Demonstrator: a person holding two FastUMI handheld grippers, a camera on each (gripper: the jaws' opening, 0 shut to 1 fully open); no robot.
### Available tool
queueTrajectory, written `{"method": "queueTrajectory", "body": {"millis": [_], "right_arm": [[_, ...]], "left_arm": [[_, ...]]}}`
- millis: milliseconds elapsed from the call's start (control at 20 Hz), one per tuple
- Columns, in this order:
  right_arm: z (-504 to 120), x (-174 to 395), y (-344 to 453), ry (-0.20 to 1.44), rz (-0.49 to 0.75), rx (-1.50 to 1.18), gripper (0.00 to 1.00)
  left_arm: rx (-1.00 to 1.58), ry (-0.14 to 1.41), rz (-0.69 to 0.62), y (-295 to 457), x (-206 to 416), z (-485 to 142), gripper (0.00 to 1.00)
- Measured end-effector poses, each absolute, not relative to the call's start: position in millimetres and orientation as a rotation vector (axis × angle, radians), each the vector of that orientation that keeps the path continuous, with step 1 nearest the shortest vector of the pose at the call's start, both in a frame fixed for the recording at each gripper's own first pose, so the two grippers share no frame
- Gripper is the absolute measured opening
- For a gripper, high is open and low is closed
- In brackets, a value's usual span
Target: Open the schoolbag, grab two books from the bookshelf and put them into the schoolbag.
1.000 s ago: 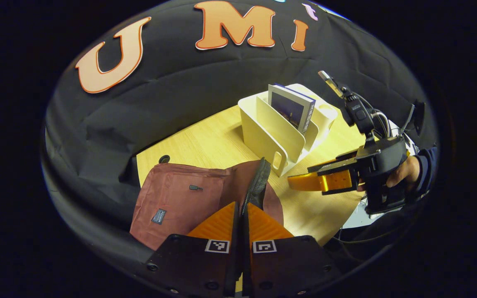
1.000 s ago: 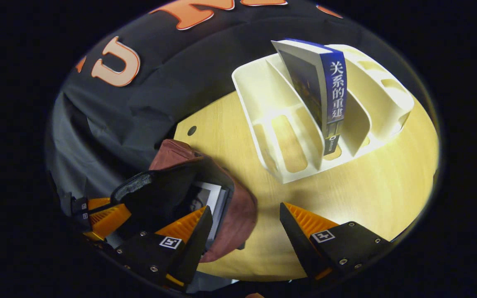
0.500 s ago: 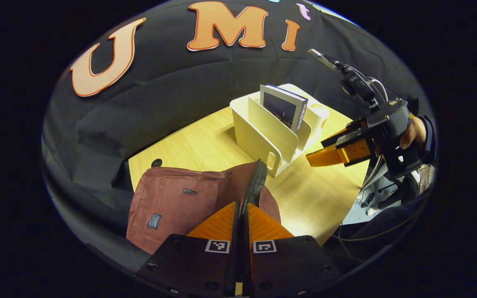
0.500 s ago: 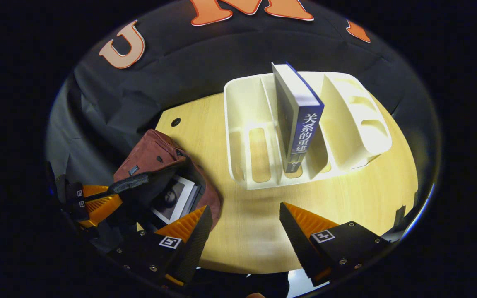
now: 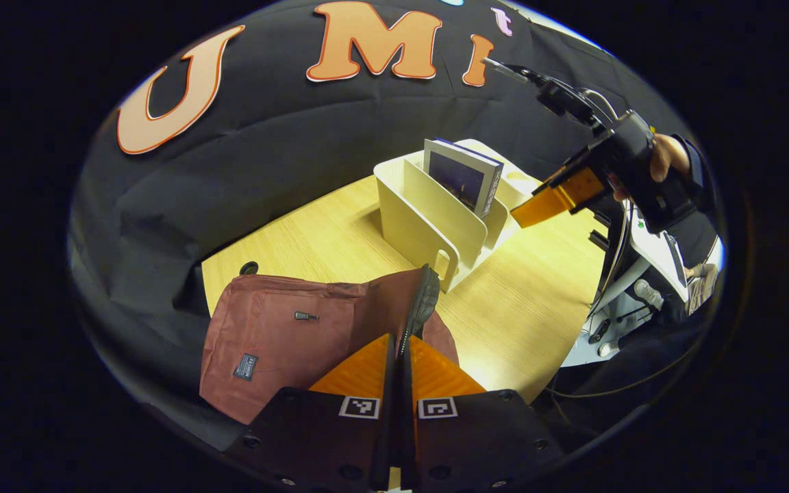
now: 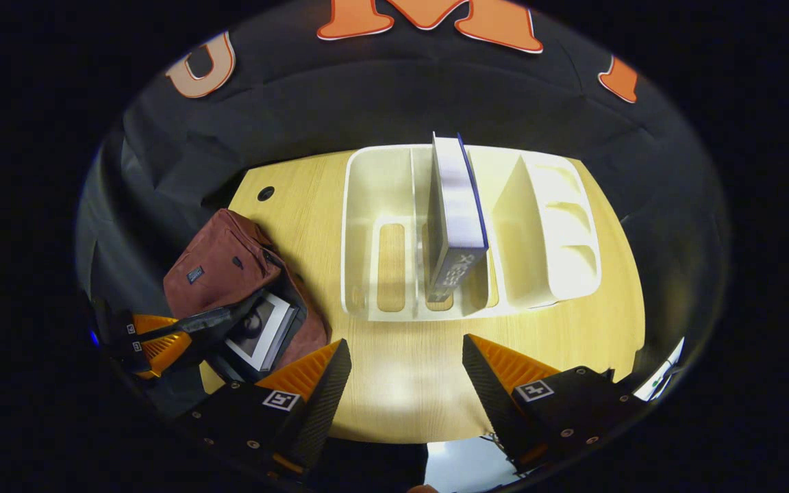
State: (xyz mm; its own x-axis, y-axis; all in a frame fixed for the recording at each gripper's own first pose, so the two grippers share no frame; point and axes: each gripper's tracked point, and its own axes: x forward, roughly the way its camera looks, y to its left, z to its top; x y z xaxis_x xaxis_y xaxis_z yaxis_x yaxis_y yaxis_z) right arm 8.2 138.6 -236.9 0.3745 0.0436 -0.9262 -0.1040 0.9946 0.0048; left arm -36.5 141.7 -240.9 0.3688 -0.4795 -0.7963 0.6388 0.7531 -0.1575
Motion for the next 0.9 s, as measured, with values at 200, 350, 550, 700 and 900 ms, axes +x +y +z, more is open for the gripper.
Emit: {"method": "queueTrajectory", "body": {"millis": [200,350,550,700,900], "right_arm": [[-230,31,126,1.222,0.117,-0.117,0.98],[-229,53,118,1.222,0.121,-0.183,0.98],[-230,75,116,1.269,0.151,-0.177,0.98],[-236,94,108,1.298,0.167,-0.213,0.98],[-246,118,107,1.323,0.17,-0.212,0.98]], "left_arm": [[0.168,0.971,-0.689,143,-35,-244,0.06],[0.166,0.982,-0.656,145,-32,-247,0.07],[0.163,1.004,-0.622,143,-31,-250,0.06],[0.15,1.017,-0.6,139,-30,-254,0.07],[0.131,1.034,-0.562,138,-29,-261,0.06]]}}
